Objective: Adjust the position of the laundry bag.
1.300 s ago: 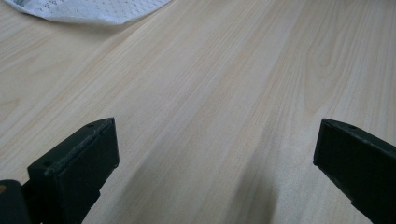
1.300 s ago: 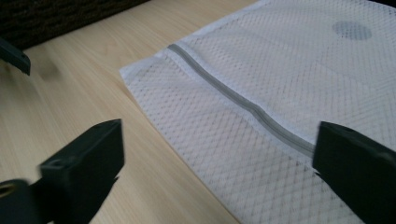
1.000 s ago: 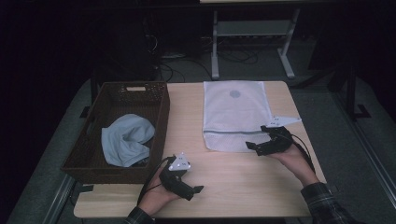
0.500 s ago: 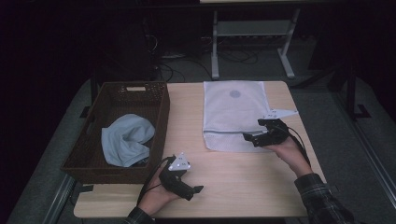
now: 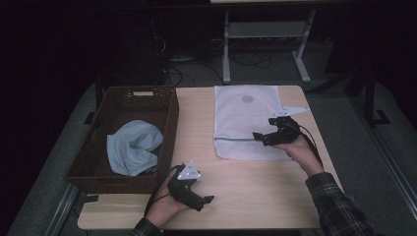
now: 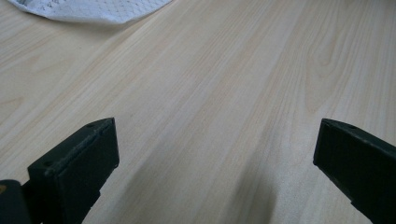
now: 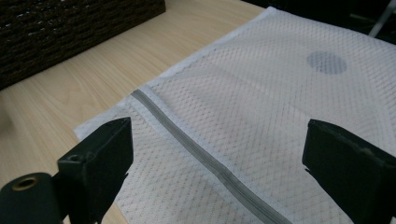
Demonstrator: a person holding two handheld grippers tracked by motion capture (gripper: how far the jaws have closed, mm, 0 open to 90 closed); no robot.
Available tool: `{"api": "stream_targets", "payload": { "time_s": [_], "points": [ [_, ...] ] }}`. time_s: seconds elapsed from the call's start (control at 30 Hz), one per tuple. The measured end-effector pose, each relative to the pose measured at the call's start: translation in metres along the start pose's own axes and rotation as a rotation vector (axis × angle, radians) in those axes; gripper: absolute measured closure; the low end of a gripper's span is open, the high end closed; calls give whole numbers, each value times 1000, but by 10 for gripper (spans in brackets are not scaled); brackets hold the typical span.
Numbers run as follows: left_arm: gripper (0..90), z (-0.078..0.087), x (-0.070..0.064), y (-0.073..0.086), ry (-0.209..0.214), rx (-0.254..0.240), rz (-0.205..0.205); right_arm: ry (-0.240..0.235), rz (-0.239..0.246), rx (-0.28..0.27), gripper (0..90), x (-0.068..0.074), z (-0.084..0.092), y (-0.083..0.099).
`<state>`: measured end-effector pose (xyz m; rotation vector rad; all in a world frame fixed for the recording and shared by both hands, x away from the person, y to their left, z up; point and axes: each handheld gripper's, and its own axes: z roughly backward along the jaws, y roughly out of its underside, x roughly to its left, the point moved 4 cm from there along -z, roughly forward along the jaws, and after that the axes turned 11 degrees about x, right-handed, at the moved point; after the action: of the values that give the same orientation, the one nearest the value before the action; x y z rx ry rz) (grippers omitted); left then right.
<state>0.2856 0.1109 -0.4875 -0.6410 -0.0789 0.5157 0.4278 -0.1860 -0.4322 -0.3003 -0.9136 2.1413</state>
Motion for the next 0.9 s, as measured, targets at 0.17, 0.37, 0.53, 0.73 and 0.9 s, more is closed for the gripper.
{"api": "stream_targets", "payload": {
  "time_s": [0.17, 0.37, 0.53, 0.73, 0.9],
  "points": [
    [0, 0, 0, 0, 1, 4, -4, 11, -5, 2, 85, -4, -4, -6],
    [0, -1, 0, 0, 3, 4, -3, 10, -21, 6, 87, -10, -10, -12],
    [0, 0, -1, 0, 4, 1, -2, 16, -24, 4, 106, -14, -15, -16],
    [0, 0, 0, 0, 2, 1, -4, 16, -32, 18, 117, -18, -21, -20],
    [0, 1, 0, 0, 0, -1, -1, 16, -38, 15, 135, -21, -27, -25]
  ]
}}
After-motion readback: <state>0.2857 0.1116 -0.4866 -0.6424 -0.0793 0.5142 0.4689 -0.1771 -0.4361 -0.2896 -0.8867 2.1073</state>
